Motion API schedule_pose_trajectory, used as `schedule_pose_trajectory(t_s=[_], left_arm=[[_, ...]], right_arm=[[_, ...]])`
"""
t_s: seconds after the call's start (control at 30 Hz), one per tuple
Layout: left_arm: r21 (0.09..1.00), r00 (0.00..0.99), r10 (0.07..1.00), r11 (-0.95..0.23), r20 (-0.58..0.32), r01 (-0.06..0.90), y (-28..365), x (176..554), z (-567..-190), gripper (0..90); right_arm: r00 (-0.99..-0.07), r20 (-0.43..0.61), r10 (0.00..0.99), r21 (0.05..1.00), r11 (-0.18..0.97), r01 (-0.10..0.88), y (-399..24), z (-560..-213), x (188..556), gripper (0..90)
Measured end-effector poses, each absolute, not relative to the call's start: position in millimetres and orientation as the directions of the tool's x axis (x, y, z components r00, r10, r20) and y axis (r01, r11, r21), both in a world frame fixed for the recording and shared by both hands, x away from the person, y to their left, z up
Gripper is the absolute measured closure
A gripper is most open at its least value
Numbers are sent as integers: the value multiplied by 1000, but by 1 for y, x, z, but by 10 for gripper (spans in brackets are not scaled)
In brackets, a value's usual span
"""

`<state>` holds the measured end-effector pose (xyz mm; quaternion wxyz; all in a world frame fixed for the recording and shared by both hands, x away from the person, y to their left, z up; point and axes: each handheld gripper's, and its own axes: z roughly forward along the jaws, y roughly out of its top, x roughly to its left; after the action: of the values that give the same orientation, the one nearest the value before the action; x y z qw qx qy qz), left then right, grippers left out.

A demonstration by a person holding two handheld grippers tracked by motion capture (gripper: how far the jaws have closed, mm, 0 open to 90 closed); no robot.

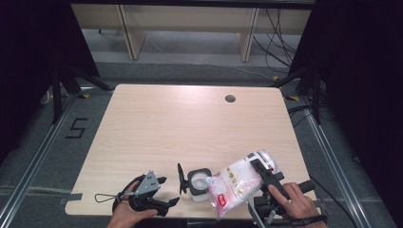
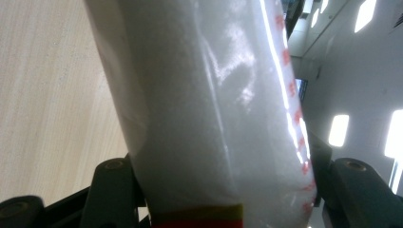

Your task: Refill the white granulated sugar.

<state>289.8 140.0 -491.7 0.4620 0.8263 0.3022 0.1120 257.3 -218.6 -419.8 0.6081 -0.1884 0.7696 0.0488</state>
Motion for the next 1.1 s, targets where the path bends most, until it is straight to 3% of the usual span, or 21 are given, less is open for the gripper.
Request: schedule_pose_trajectory(t_s=[0.07, 0.17, 0.2, 0.57, 0.63, 1.1], left_arm=[[827, 811, 583, -428, -57, 366, 142, 292, -491, 175], [833, 792, 602, -386, -98, 396, 140, 290, -492, 174], [831, 795, 599, -393, -92, 392, 140, 290, -492, 174], [825, 801, 594, -415, -73, 383, 141, 291, -492, 174], [825, 796, 600, -408, -81, 392, 141, 291, -491, 174], [823, 799, 596, -416, -75, 387, 141, 291, -492, 174]], right_arm=[[-199, -950, -242, -163, 924, -347, -218, -419, 257, 432], [-194, -951, -241, -161, 922, -353, -217, -421, 257, 432], [-233, -940, -247, -163, 930, -328, -217, -420, 256, 432], [-211, -955, -207, -129, 934, -332, -219, -425, 257, 433], [-184, -950, -251, -175, 919, -354, -216, -420, 257, 433], [-207, -948, -243, -165, 928, -334, -216, -421, 256, 434]])
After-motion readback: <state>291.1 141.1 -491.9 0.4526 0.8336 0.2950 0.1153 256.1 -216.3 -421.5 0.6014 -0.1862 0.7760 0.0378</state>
